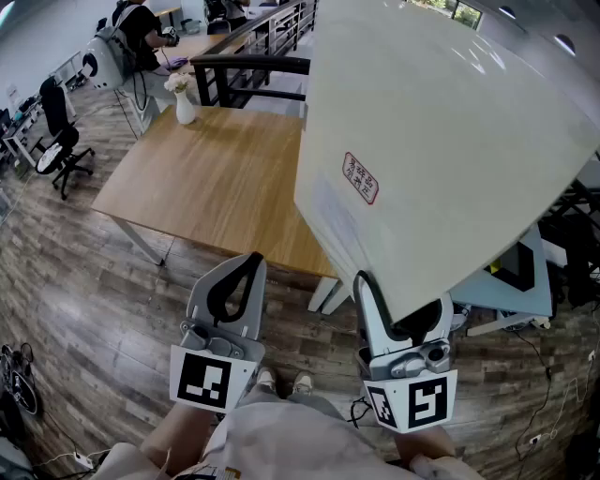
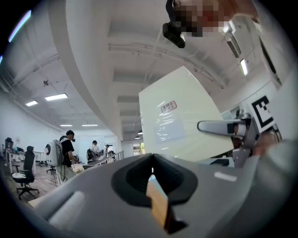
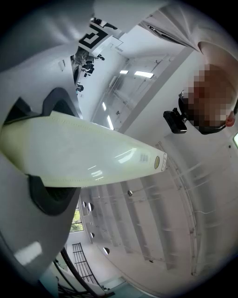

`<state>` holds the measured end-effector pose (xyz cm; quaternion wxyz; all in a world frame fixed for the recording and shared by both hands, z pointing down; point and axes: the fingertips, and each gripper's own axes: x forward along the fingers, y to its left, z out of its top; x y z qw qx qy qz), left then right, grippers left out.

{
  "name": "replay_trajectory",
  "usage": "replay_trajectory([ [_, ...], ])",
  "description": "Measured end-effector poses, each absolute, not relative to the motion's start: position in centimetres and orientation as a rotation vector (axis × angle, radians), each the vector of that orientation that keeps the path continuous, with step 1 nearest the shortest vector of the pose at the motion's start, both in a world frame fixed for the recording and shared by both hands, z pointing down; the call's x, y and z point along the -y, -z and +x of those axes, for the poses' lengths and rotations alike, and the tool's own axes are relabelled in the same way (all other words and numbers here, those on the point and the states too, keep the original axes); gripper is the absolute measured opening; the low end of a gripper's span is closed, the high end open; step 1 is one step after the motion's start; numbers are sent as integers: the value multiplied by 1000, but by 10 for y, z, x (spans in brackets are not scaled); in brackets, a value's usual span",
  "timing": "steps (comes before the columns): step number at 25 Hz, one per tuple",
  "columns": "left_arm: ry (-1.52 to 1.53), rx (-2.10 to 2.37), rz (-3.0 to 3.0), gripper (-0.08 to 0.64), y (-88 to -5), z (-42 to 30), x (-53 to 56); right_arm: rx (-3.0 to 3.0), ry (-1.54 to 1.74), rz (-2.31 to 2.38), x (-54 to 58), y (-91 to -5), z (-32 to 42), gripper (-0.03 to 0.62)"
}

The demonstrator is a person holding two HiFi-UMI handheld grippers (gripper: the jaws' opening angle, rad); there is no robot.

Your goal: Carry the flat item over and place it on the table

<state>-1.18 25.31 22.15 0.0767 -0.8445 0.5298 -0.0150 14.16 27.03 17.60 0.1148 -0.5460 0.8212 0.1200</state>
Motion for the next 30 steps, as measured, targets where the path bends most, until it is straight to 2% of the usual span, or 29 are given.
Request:
replay_trajectory([
  [10,71,-1580,-2549,3,-229,-14,-252,-2434,-247,-1629,-266,-186,138,314],
  [30,110,-1626,-2556,3,-250,31,-244,-2478,-193,-1606,-259,-212,185,314],
])
